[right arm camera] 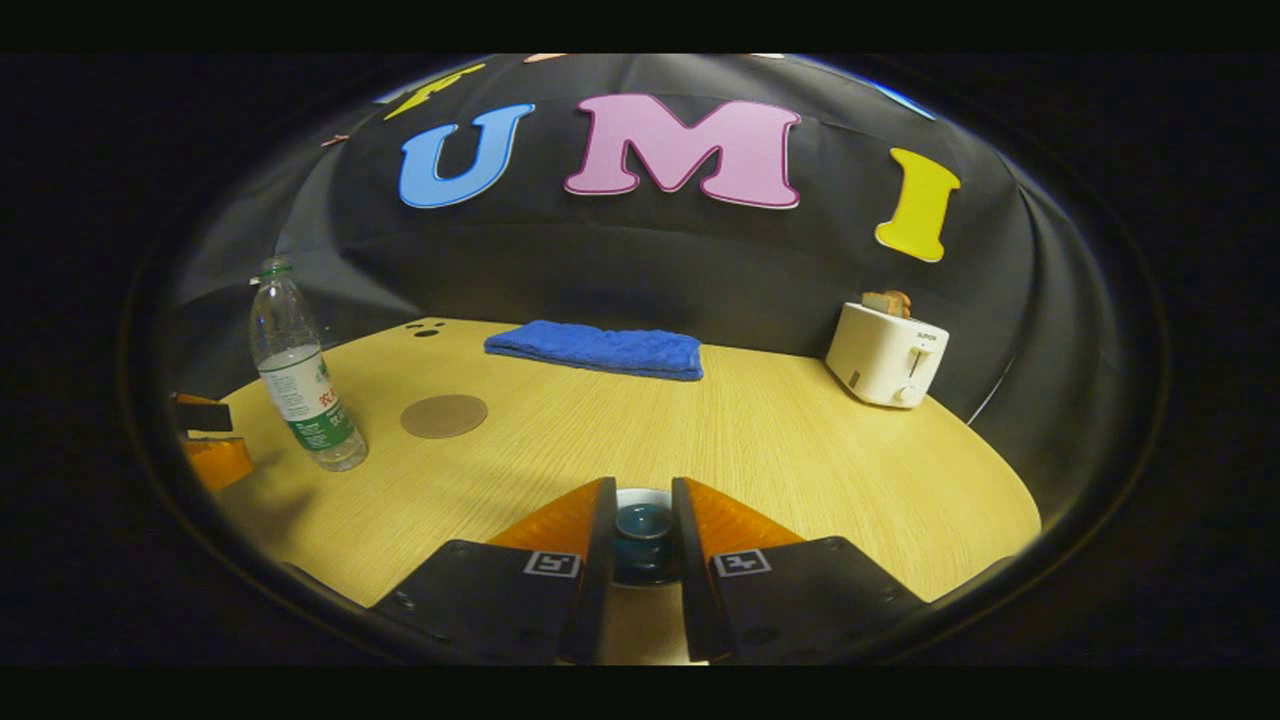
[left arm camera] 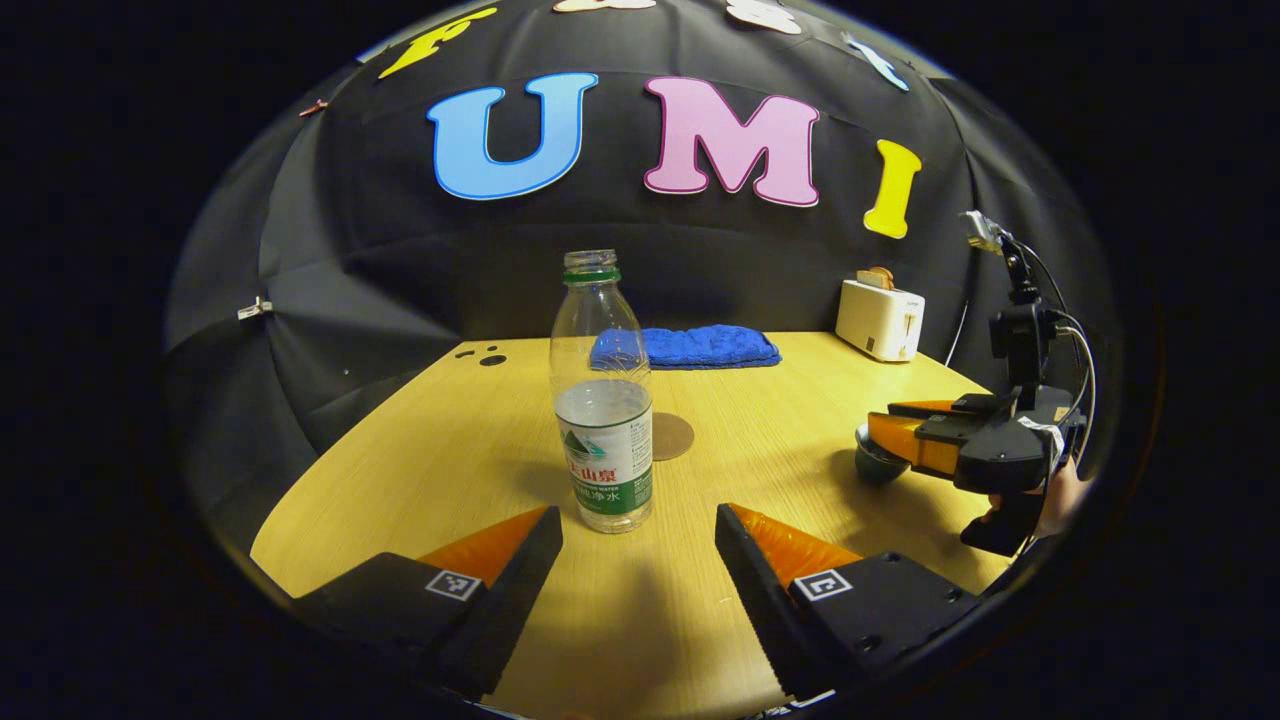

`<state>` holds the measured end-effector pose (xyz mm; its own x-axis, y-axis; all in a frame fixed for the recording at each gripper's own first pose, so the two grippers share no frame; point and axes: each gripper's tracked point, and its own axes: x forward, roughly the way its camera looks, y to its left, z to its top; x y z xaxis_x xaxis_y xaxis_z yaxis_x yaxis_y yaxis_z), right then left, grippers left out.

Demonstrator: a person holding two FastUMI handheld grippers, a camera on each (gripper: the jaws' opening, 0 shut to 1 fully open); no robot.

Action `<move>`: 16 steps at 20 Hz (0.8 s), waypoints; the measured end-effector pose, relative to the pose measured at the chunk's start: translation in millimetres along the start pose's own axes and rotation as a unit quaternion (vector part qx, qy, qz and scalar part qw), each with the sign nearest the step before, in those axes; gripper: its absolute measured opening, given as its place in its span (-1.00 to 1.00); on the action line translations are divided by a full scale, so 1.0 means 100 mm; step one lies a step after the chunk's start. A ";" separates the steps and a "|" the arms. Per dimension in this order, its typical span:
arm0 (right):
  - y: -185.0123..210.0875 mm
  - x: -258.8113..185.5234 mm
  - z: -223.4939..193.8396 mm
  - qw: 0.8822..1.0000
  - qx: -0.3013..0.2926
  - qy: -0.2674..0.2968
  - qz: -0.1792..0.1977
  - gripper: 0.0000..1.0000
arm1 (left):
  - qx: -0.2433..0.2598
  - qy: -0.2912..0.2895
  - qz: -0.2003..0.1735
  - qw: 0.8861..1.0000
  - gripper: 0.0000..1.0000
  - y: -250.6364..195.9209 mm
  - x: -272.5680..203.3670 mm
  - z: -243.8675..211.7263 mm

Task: Open the teacup lid with one hand, grasp the water bottle and pour water into the teacup with the other hand; after pouring, place the water bottle on the coaster and then close the teacup lid.

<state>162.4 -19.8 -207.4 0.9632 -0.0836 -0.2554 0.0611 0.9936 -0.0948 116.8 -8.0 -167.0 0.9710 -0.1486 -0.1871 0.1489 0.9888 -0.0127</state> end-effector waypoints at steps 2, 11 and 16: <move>0.00 0.02 0.01 1.000 0.006 0.001 0.002 -0.44 | 0.001 -0.002 0.001 1.000 0.95 0.01 0.01 0.00; -0.02 -0.06 0.23 1.000 0.001 -0.012 0.020 -0.55 | 0.017 -0.044 -0.004 0.999 0.95 0.13 0.12 0.25; -0.06 -0.17 0.48 0.999 0.015 -0.032 0.022 -0.55 | 0.011 -0.069 0.008 0.998 0.95 0.24 0.38 0.40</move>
<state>158.0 -20.1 -155.8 0.9800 -0.0361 -0.1956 0.0255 0.9981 -0.0564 164.6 9.9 -135.4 0.9896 -0.1343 -0.0509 0.1350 0.9908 0.0109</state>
